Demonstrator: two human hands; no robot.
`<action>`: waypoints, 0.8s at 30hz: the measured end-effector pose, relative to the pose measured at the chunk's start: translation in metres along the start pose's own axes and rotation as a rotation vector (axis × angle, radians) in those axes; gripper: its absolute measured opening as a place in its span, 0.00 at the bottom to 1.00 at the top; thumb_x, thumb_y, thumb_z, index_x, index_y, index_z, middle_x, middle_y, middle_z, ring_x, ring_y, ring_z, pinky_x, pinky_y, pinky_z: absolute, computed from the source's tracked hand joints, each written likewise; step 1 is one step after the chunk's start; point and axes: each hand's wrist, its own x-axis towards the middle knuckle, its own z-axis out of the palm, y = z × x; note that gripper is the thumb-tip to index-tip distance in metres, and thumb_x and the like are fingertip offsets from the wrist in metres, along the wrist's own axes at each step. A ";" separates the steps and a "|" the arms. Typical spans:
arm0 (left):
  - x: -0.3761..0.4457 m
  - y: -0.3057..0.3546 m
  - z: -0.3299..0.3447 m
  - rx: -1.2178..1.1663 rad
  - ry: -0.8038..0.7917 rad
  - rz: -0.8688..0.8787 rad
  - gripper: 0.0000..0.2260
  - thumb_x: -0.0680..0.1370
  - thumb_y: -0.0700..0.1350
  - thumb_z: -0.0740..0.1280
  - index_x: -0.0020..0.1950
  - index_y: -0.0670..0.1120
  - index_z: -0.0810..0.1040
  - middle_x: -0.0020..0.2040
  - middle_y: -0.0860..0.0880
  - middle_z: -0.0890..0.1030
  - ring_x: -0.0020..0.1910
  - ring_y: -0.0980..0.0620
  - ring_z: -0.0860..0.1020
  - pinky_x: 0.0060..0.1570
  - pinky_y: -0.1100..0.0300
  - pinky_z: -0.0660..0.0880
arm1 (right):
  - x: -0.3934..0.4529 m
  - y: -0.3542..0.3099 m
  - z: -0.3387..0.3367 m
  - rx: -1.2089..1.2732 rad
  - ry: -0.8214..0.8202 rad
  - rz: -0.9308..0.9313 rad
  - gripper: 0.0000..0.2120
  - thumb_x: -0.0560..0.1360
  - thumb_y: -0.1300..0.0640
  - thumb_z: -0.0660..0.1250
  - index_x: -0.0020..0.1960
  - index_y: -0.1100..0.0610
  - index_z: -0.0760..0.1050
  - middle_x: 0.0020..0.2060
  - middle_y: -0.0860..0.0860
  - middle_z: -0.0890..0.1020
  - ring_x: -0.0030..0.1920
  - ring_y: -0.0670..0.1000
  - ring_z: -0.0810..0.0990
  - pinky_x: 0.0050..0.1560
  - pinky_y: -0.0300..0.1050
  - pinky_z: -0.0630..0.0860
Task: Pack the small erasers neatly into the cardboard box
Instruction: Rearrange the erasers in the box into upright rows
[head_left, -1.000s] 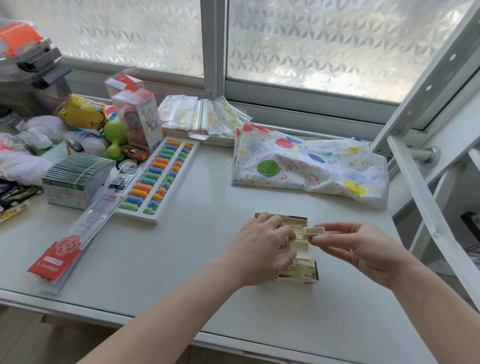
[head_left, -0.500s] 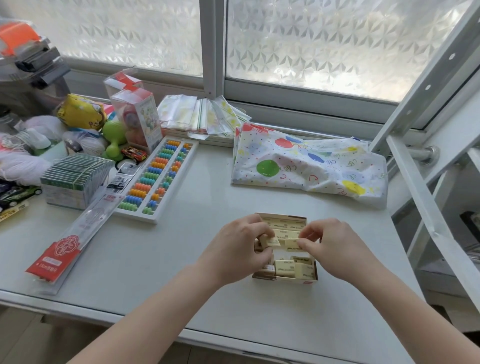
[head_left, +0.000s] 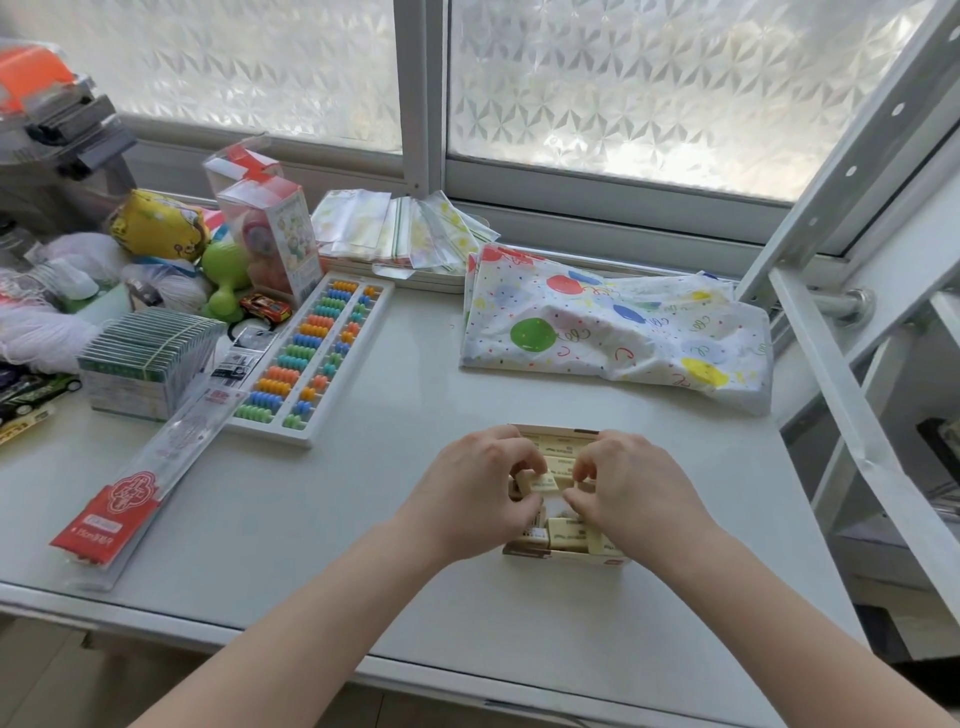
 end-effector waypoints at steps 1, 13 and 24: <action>0.000 0.000 0.000 -0.004 0.000 -0.001 0.08 0.70 0.45 0.69 0.48 0.48 0.81 0.43 0.55 0.78 0.43 0.54 0.78 0.46 0.58 0.76 | 0.001 0.001 0.000 0.004 0.008 0.009 0.06 0.71 0.52 0.66 0.43 0.53 0.79 0.46 0.50 0.78 0.51 0.53 0.76 0.48 0.44 0.72; -0.004 -0.007 -0.004 -0.199 0.026 -0.043 0.17 0.70 0.43 0.72 0.55 0.53 0.72 0.47 0.56 0.81 0.47 0.62 0.80 0.49 0.59 0.77 | 0.004 0.016 -0.017 0.280 -0.041 -0.126 0.10 0.65 0.55 0.74 0.44 0.51 0.76 0.42 0.46 0.78 0.43 0.46 0.76 0.42 0.37 0.69; -0.002 -0.005 -0.002 -0.303 0.075 -0.060 0.20 0.69 0.41 0.72 0.58 0.52 0.71 0.48 0.55 0.81 0.50 0.62 0.79 0.55 0.63 0.75 | 0.002 0.013 -0.018 0.291 0.013 -0.271 0.07 0.69 0.57 0.72 0.47 0.52 0.81 0.40 0.46 0.82 0.40 0.43 0.78 0.47 0.41 0.77</action>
